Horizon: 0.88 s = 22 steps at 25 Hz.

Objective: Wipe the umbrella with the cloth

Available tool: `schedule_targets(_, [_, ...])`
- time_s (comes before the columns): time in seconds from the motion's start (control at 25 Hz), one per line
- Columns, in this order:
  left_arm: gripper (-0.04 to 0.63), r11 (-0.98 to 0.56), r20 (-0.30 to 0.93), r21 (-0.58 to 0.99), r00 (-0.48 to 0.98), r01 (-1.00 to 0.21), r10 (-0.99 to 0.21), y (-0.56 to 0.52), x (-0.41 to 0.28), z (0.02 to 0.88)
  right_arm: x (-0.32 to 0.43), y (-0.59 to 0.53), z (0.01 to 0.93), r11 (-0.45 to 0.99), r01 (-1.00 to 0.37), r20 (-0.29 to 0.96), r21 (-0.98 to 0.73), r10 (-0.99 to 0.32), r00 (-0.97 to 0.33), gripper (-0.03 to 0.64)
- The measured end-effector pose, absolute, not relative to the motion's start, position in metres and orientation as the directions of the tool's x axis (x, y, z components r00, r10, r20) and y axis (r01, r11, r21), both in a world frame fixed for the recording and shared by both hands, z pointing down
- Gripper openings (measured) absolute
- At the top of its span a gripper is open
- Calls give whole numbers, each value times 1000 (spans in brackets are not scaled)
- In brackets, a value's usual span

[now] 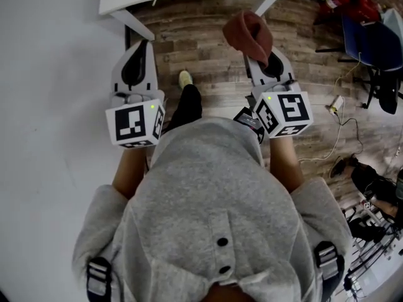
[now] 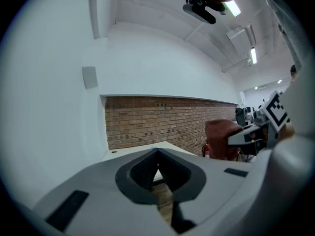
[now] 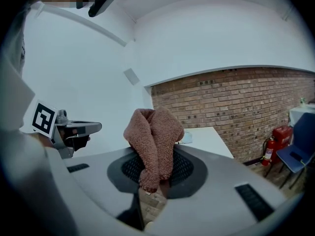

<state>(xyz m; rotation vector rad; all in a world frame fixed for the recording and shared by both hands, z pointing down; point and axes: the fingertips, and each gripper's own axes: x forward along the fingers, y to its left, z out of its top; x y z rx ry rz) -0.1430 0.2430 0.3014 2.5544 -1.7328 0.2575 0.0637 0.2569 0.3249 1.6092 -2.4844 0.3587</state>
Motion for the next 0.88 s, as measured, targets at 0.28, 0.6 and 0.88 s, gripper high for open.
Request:
schedule_targets(0.28, [14, -411, 211, -43, 394, -910, -894, 151, -159, 303, 48, 170, 319, 347, -929, 289, -130, -883, -371, 83])
schedule_targets(0.6, [14, -415, 212, -15, 403, -910, -890, 87, -181, 289, 26, 112, 299, 338, -935, 308, -104, -883, -353, 83])
schedule_targets(0.88, [14, -417, 197, -1, 409, -909, -891, 33, -213, 287, -7, 59, 297, 340, -935, 311, -96, -882, -353, 83])
